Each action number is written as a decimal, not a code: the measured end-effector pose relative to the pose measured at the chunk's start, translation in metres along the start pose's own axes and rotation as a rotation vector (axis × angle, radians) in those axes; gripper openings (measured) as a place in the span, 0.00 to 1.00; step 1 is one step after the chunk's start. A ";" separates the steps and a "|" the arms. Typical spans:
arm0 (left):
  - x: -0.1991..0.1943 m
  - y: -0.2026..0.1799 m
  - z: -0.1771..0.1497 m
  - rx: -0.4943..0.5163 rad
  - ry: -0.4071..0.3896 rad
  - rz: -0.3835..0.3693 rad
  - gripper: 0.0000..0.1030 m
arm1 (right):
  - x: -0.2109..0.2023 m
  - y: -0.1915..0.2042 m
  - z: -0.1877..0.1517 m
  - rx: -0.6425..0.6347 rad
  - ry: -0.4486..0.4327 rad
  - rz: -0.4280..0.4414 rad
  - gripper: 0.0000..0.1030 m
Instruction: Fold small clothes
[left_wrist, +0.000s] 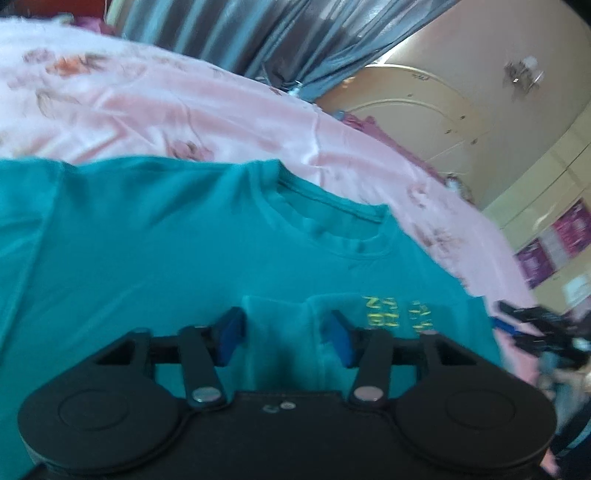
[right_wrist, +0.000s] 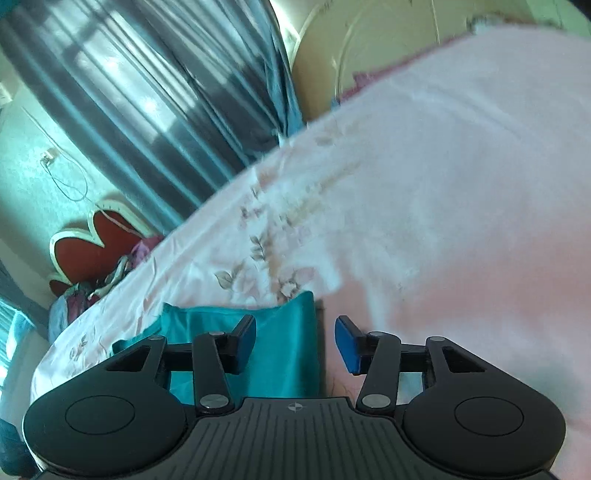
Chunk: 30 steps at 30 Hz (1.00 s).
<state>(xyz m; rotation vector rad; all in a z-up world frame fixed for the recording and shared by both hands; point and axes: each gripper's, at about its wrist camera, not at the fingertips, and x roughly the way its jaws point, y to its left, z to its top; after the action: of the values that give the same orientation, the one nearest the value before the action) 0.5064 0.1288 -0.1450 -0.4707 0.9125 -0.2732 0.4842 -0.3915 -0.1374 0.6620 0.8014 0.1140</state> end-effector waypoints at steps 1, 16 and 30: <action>0.003 0.000 -0.002 0.001 0.009 -0.002 0.13 | 0.007 0.000 0.001 -0.011 0.029 0.012 0.12; -0.038 -0.039 -0.032 0.188 -0.266 0.344 0.41 | -0.016 0.024 -0.018 -0.338 -0.013 -0.125 0.15; -0.008 -0.130 -0.092 0.448 -0.107 0.225 0.61 | -0.054 0.078 -0.118 -0.555 0.066 -0.091 0.15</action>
<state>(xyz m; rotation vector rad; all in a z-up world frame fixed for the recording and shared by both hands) 0.4233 -0.0059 -0.1223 0.0323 0.7626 -0.2353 0.3759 -0.2876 -0.1174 0.0973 0.8145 0.2650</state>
